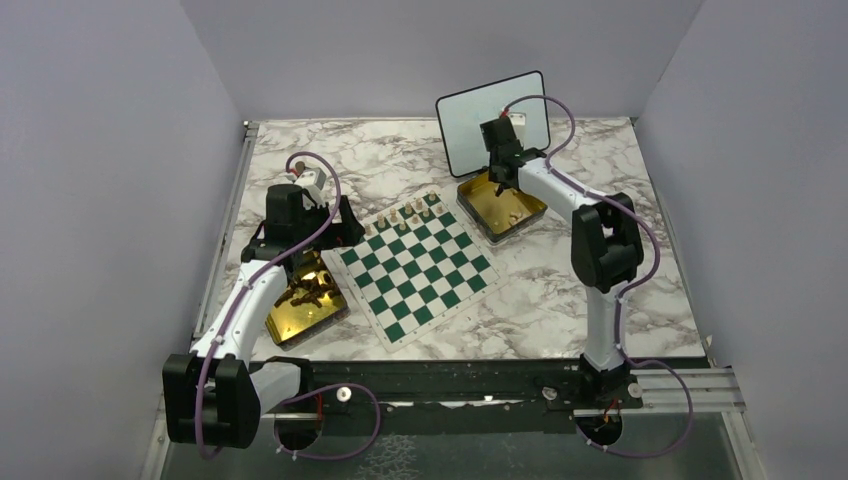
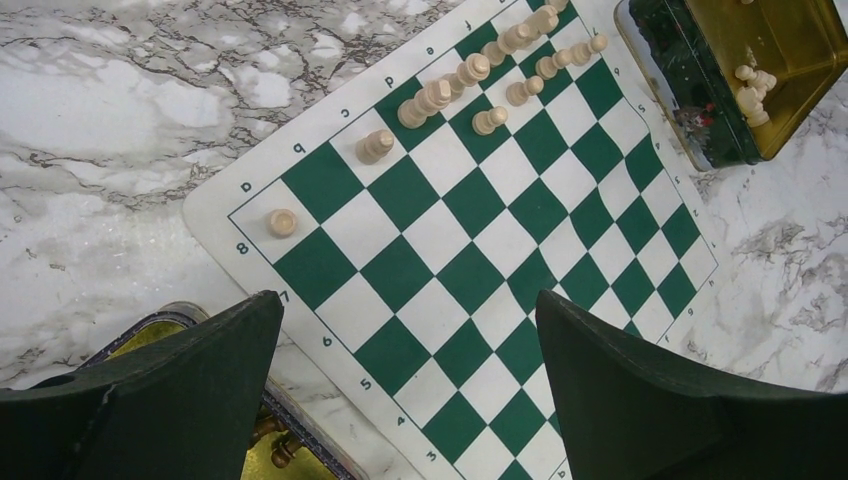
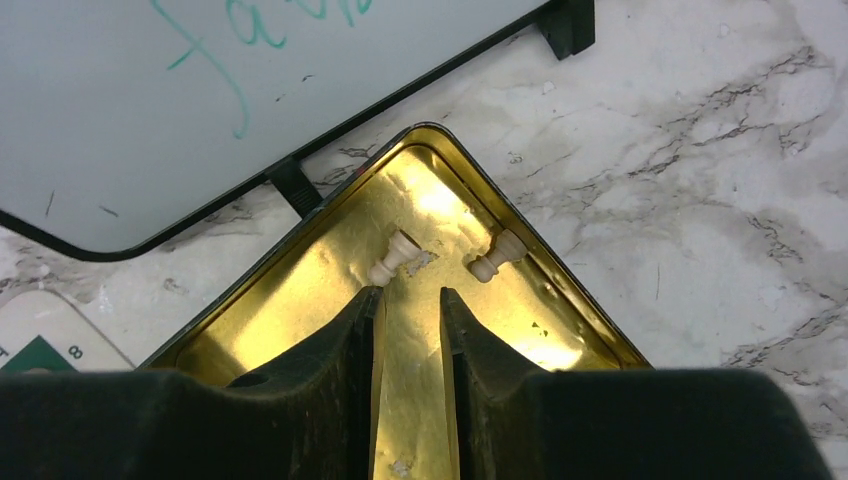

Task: Set up the chess pieces on the board
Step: Pick up the chess piece from the storage box.

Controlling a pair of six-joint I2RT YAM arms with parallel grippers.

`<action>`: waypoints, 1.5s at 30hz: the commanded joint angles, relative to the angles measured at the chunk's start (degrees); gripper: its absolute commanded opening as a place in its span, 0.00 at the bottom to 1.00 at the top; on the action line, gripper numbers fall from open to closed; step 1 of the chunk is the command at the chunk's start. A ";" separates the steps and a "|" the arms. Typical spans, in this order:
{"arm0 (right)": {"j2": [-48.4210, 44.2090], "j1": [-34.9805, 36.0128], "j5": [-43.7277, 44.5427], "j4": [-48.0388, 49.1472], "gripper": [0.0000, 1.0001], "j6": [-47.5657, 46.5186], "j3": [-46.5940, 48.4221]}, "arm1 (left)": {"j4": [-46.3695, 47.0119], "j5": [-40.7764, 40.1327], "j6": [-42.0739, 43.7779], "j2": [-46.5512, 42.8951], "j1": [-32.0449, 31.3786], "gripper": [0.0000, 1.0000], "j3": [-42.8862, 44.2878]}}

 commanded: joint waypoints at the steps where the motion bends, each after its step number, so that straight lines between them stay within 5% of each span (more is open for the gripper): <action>1: 3.06 -0.77 2.64 3.01 0.31 5.72 1.28 | 1.47 1.55 0.04 -1.43 0.32 0.97 1.22; 20: 6.62 -4.91 -8.89 6.40 0.31 -4.37 2.39 | 1.94 2.69 -0.22 -1.11 0.27 0.95 1.01; 45: 8.69 -6.26 -16.86 3.65 0.29 -6.48 1.38 | 2.27 3.59 -0.21 -0.79 0.27 0.94 0.80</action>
